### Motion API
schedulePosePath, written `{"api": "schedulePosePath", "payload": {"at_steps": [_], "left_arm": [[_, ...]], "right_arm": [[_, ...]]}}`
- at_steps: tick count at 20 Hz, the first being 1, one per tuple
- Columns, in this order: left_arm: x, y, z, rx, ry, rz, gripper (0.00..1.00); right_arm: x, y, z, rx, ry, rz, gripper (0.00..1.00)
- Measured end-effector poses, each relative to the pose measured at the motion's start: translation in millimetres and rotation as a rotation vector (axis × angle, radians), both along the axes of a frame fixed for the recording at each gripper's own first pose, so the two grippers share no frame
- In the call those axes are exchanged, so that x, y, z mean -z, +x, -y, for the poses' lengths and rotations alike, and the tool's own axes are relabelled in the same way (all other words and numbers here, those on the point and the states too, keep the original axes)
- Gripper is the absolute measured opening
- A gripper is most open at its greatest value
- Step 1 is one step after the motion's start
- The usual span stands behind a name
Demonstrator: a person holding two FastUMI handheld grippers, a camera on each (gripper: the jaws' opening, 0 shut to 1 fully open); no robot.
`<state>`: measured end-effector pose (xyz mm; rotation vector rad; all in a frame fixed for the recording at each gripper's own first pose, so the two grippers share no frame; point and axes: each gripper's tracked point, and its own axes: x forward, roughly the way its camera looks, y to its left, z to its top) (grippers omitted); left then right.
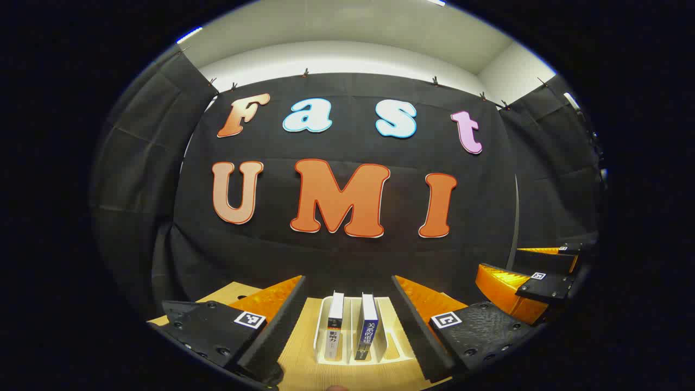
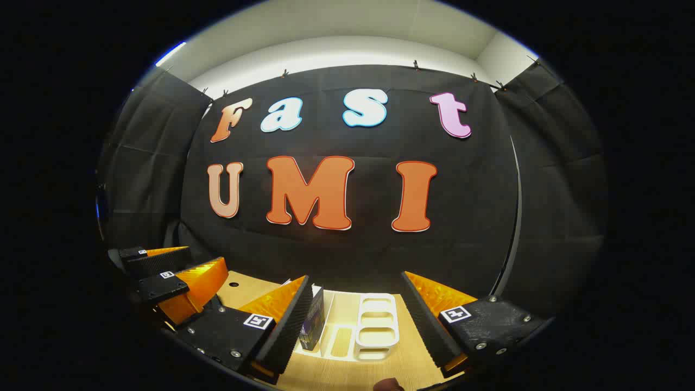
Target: Open the schoolbag, grab two books from the bookshelf and put them into the schoolbag.
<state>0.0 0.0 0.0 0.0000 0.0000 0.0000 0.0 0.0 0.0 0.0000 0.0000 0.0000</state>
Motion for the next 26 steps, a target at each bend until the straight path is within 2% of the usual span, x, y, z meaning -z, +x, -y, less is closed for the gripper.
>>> {"api": "schedulePosePath", "payload": {"at_steps": [2,3,4,10,11,12,13,14,16,17,18,19,20,21,22,26], "left_arm": [[2,-2,4,0.010,0.008,-0.006,0.95],[1,-4,7,0.018,0.012,-0.004,0.95],[2,-2,9,0.024,0.016,-0.004,0.95],[-3,8,10,0.048,0.025,0.015,0.94],[-2,11,11,0.051,0.019,0.014,0.95],[2,13,14,0.057,0.013,0.012,0.94],[2,14,17,0.063,0.012,0.014,0.95],[3,16,20,0.071,0.012,0.012,0.95],[7,18,21,0.076,0.011,0.004,0.95],[7,19,21,0.076,0.011,0.003,0.95],[8,19,21,0.073,0.014,0.003,0.95],[8,19,19,0.068,0.017,0.005,0.95],[9,20,17,0.063,0.016,0.005,0.94],[9,21,17,0.063,0.015,0.002,0.95],[11,22,17,0.060,0.015,0.000,0.94],[13,24,20,0.063,0.023,-0.002,0.95]], "right_arm": [[0,0,0,0.001,-0.001,-0.002,0.96],[0,-1,0,0.001,0.000,-0.003,1.00],[0,-1,0,0.003,0.001,0.000,0.96],[-2,6,3,0.034,-0.011,0.007,0.96],[0,6,2,0.034,-0.014,-0.001,1.00],[2,6,2,0.033,-0.019,-0.004,0.96],[1,7,3,0.040,-0.025,0.000,1.00],[1,7,6,0.048,-0.028,0.000,0.96],[5,9,9,0.054,-0.019,-0.008,0.96],[6,10,10,0.059,-0.012,-0.009,1.00],[7,11,12,0.064,-0.006,-0.015,1.00],[8,12,13,0.063,-0.003,-0.018,0.96],[10,13,14,0.065,-0.003,-0.020,1.00],[9,14,14,0.064,-0.004,-0.019,1.00],[10,15,14,0.061,-0.006,-0.018,0.96],[12,17,11,0.048,-0.016,-0.019,0.96]]}}
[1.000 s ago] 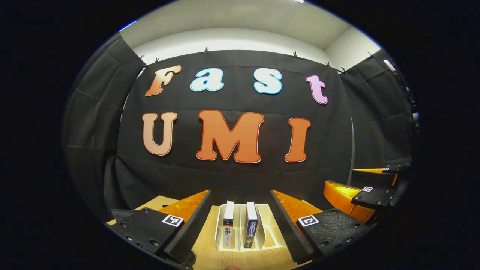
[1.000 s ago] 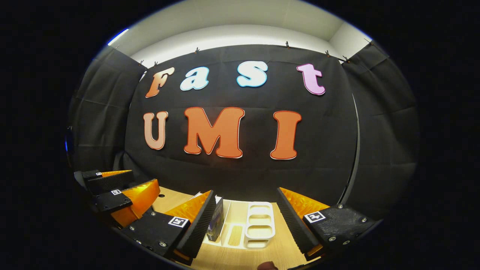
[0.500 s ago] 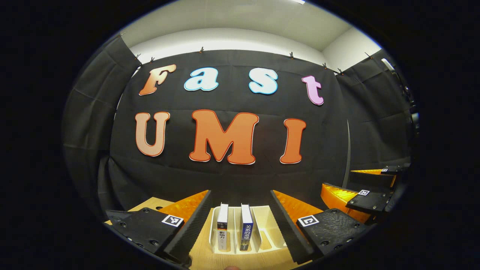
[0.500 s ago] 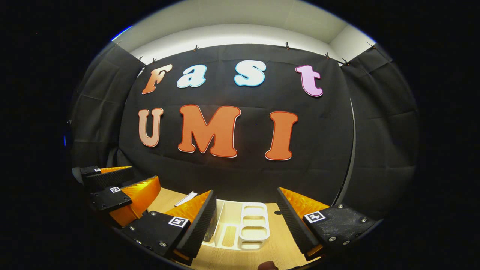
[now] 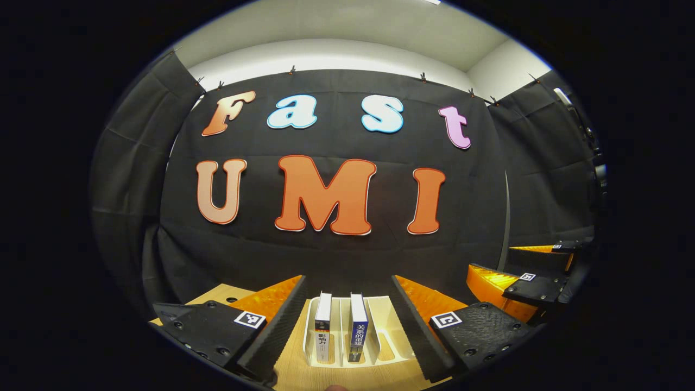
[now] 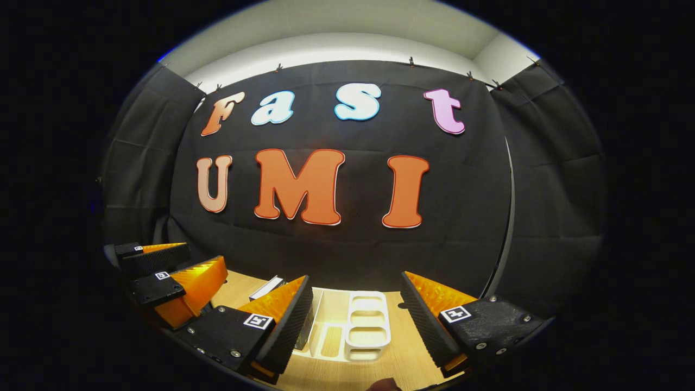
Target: Open the schoolbag, grab two books from the bookshelf and put them into the schoolbag.
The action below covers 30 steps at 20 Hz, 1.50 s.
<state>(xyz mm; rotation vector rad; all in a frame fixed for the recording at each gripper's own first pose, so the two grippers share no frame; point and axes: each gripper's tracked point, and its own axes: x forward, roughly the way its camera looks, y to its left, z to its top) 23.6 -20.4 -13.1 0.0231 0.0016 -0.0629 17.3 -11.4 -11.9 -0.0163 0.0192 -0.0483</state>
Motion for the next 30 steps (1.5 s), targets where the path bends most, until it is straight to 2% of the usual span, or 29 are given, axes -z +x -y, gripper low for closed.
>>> {"api": "schedulePosePath", "payload": {"at_steps": [15,22,26,27,28,30], "left_arm": [[3,-1,-10,-0.031,0.061,0.007,0.95],[19,-5,-47,-0.076,0.120,-0.024,0.94],[42,-6,-74,-0.077,0.214,-0.066,0.95],[50,-7,-80,-0.074,0.248,-0.081,1.00],[61,-8,-90,-0.070,0.288,-0.096,0.96],[86,-11,-104,-0.051,0.364,-0.130,0.96]], "right_arm": [[8,8,0,0.002,0.005,-0.012,0.96],[15,14,-18,-0.007,0.003,-0.030,0.96],[17,15,-30,0.015,-0.020,-0.036,0.96],[20,15,-33,0.022,-0.025,-0.042,0.96],[21,16,-36,0.034,-0.033,-0.046,0.96],[26,15,-40,0.059,-0.050,-0.056,0.96]]}}
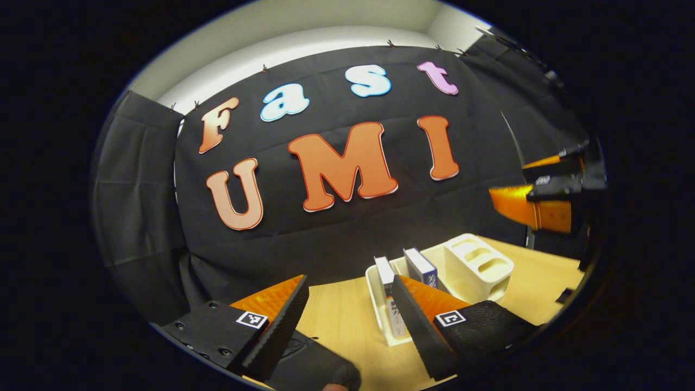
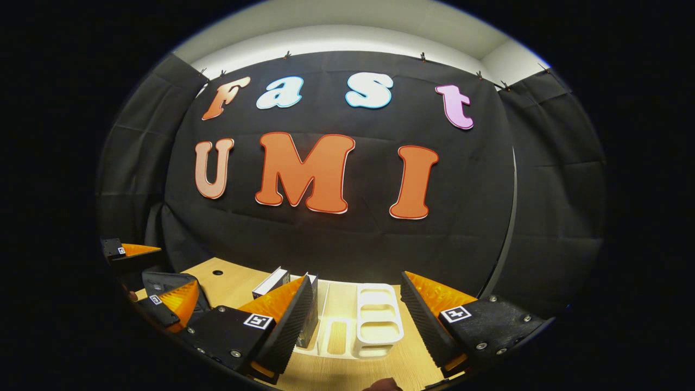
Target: Open the schoolbag, grab two books from the bookshelf and put them into the schoolbag.
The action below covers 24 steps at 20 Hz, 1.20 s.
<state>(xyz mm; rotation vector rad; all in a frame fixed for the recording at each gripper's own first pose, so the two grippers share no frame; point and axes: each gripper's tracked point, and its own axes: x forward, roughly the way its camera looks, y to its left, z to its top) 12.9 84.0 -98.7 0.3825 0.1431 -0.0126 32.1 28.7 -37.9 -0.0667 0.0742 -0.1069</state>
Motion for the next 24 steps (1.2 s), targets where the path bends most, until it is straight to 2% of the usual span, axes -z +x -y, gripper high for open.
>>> {"api": "schedulePosePath", "payload": {"at_steps": [4,8,14,17,21,24], "left_arm": [[63,-11,-32,0.039,0.115,-0.120,0.96],[123,-21,-60,0.049,0.251,-0.225,0.96],[210,-45,-100,-0.005,0.459,-0.432,0.98],[239,-59,-120,-0.053,0.501,-0.510,0.97],[271,-82,-128,-0.095,0.504,-0.601,0.98],[275,-93,-135,-0.141,0.533,-0.630,0.97]], "right_arm": [[6,1,-10,0.048,-0.018,-0.018,0.96],[13,4,-14,0.059,-0.037,-0.056,0.96],[26,22,-7,0.020,-0.035,-0.081,0.96],[26,39,-3,-0.006,-0.015,-0.071,0.96],[31,53,12,-0.010,-0.015,-0.065,0.96],[36,59,19,-0.018,0.001,-0.072,0.96]]}}
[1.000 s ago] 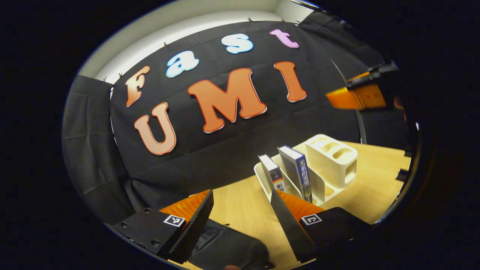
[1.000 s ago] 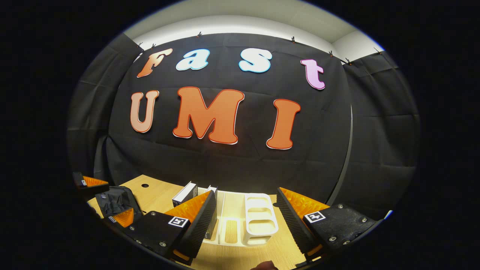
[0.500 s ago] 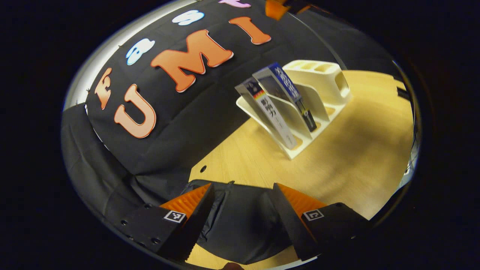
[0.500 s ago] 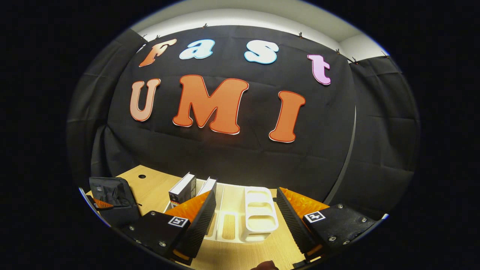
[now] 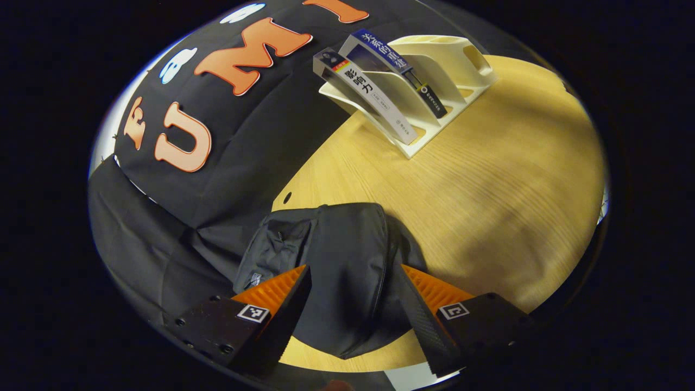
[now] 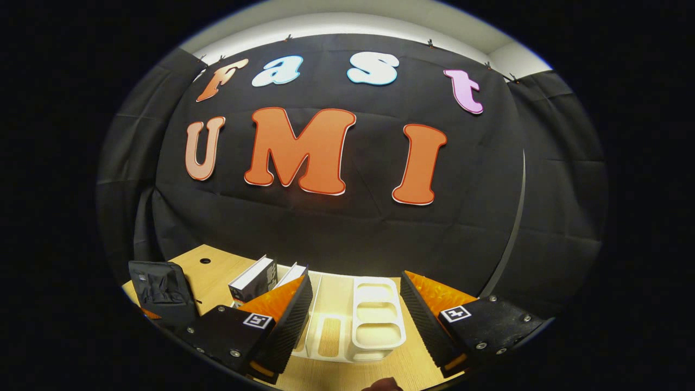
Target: Open the schoolbag, grab two books from the bookshelf and put them into the schoolbag.
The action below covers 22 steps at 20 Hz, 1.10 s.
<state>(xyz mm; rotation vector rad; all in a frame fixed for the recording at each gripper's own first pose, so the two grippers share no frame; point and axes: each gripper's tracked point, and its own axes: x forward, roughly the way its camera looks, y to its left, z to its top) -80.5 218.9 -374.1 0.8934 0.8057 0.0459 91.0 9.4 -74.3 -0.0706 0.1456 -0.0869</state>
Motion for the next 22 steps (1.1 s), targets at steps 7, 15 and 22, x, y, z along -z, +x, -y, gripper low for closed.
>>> {"api": "schedulePosePath", "payload": {"at_steps": [7,15,22], "left_arm": [[-15,13,-25,-0.062,0.129,0.045,0.97],[-10,51,-45,-0.102,0.146,0.002,0.69],[-40,58,-38,-0.028,0.074,-0.139,0.08]], "right_arm": [[9,4,10,-0.018,0.018,-0.014,0.97],[11,-4,16,-0.047,0.024,-0.025,0.96],[23,-12,22,-0.101,0.022,-0.074,0.96]]}}
